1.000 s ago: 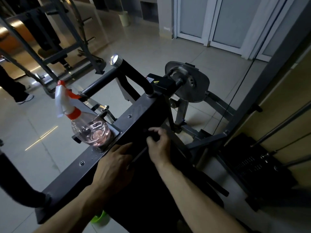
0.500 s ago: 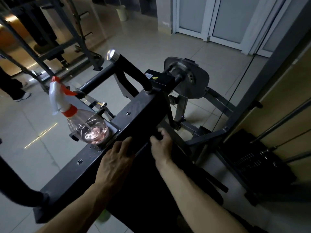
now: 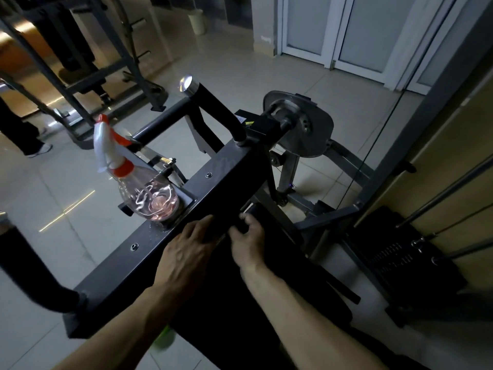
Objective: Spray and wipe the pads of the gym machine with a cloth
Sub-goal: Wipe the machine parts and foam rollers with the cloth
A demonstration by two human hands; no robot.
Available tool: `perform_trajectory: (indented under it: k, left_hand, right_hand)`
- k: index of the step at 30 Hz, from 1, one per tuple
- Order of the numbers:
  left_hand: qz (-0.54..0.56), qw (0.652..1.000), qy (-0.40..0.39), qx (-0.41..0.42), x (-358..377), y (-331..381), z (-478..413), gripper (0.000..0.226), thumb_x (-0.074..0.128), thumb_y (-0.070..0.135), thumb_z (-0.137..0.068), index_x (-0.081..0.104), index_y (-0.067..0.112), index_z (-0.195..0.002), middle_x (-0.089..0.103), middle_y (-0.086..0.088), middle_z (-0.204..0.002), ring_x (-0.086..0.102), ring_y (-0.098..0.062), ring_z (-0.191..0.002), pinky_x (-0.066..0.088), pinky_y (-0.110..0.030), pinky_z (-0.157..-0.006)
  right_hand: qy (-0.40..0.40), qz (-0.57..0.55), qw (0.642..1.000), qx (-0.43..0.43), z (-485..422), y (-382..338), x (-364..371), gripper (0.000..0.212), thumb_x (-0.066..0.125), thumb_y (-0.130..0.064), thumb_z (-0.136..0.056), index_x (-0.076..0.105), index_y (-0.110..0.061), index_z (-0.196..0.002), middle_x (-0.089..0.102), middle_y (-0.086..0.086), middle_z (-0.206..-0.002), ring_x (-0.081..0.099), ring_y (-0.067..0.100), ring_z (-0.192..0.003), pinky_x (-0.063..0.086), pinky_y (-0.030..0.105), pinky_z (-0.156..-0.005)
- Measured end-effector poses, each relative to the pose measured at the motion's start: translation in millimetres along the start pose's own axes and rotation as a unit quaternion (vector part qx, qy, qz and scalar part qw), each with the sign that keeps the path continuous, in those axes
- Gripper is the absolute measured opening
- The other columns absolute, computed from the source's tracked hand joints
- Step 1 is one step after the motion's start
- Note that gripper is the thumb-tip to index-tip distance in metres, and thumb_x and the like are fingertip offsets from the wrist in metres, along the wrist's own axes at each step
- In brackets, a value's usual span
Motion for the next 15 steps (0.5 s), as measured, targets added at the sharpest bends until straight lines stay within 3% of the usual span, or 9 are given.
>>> perform_trajectory:
  k: [2,5,7,10,12,15]
  left_hand:
    - [0.009,1.0,-0.02,-0.012,1,-2,17,0.024,0.071,0.031,-0.081,0.079,0.029,-0.104,0.05,-0.008,-0.151,0.054,-0.03,-0.126,0.059,-0.038,-0.083]
    - [0.024,0.998,-0.037,-0.048,3,-8,49,0.022,0.078,0.031,-0.078,0.08,0.027,-0.1,0.053,-0.01,-0.148,0.058,-0.032,-0.123,0.06,-0.039,-0.083]
    - [0.026,0.997,-0.044,-0.052,0,-9,62,0.024,0.088,0.028,-0.069,0.08,0.024,-0.091,0.059,-0.013,-0.142,0.064,-0.035,-0.116,0.061,-0.039,-0.075]
    - [0.031,0.997,-0.051,-0.045,-8,-8,61,0.024,0.096,0.027,-0.06,0.077,0.023,-0.073,0.066,-0.014,-0.133,0.068,-0.035,-0.107,0.059,-0.036,-0.059]
    - [0.046,0.996,-0.038,-0.061,-11,-9,56,0.022,0.095,0.027,-0.06,0.075,0.025,-0.07,0.068,-0.009,-0.129,0.068,-0.032,-0.103,0.055,-0.031,-0.051]
    - [0.061,0.996,-0.017,-0.058,-13,-13,54,0.011,0.088,0.029,-0.07,0.078,0.028,-0.073,0.068,0.0,-0.129,0.067,-0.024,-0.105,0.051,-0.026,-0.049]
  right_hand:
    - [0.061,0.023,0.996,-0.056,-34,-23,-11,0.04,0.063,0.009,-0.086,0.065,-0.031,-0.092,0.068,-0.008,-0.097,0.065,0.007,-0.091,0.049,0.015,-0.085]
    - [0.136,0.011,0.989,-0.052,-79,-48,-18,0.033,0.065,-0.003,-0.091,0.068,-0.036,-0.095,0.072,-0.002,-0.108,0.068,0.018,-0.103,0.058,0.032,-0.094]
    - [0.146,0.021,0.987,-0.066,-71,-46,-2,0.031,0.063,-0.002,-0.092,0.071,-0.03,-0.103,0.07,0.003,-0.114,0.067,0.02,-0.107,0.057,0.032,-0.097]
    - [0.08,0.064,0.987,-0.122,-13,-19,24,0.031,0.065,0.004,-0.09,0.075,-0.02,-0.108,0.06,-0.004,-0.113,0.061,0.013,-0.108,0.045,0.008,-0.092]
    - [-0.001,0.097,0.986,-0.137,23,-2,29,0.033,0.067,0.005,-0.088,0.076,-0.019,-0.108,0.056,-0.004,-0.114,0.059,0.005,-0.107,0.045,0.007,-0.093]
    - [-0.029,0.143,0.967,-0.209,10,-8,14,0.033,0.067,0.004,-0.086,0.077,-0.019,-0.108,0.057,-0.001,-0.112,0.056,-0.007,-0.098,0.045,0.009,-0.092]
Point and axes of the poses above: each hand's wrist, its own z-axis away from the middle knuckle, its own x-axis out of the palm, y = z × x, the point moved 1 cm from there along -z, towards the middle knuckle
